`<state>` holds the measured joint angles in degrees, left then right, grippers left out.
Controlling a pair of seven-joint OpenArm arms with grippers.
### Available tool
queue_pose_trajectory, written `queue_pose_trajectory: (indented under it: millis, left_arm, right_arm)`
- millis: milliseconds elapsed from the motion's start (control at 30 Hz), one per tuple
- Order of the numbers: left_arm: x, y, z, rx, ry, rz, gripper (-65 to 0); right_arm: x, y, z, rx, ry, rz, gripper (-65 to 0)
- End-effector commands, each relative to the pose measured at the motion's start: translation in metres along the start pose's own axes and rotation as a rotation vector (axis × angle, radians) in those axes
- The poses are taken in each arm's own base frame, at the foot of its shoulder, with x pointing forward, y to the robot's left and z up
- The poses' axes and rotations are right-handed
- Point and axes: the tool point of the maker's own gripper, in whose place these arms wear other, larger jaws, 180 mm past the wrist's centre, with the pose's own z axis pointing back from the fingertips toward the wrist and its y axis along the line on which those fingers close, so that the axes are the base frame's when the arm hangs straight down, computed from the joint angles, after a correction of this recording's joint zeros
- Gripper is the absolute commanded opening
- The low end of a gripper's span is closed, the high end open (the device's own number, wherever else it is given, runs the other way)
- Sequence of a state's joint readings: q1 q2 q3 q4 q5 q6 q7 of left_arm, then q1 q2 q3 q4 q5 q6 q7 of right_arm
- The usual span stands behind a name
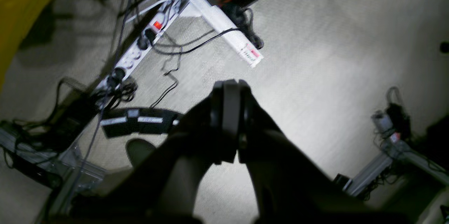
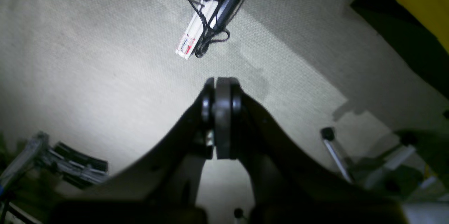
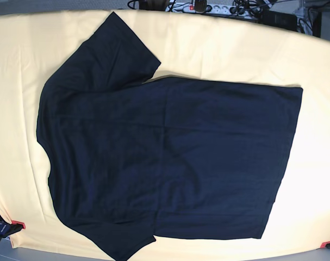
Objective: Fold the T-shirt properly
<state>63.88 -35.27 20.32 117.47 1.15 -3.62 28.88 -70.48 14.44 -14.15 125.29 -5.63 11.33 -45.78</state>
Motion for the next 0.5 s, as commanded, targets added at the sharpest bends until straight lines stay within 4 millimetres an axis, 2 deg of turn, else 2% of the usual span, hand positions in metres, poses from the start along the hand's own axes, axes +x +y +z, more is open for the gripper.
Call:
queue_pose_trajectory:
  millis: [0,233,367,467]
  left_arm:
    - [0.007,-0.005,0.005,-0.01,-0.022,-0.013,-65.0]
    - [0.038,0.012,0.018,0.093,-0.096,-0.088,-65.0]
    - [0.053,0.032,0.028,0.176,-0.129,-0.123,-65.0]
    - [0.066,0.057,0.041,0.256,-0.163,-0.133,-65.0]
  right_arm:
    - [0.0,-0.001,0.007,-0.013,0.001,0.011,-65.0]
    - [0.011,-0.045,0.024,-0.224,-0.021,0.067,-65.0]
    - [0.016,-0.071,0.035,-0.334,-0.038,0.122,-65.0]
    - [0.024,-0.09,0.047,-0.417,-0.065,0.159,-65.0]
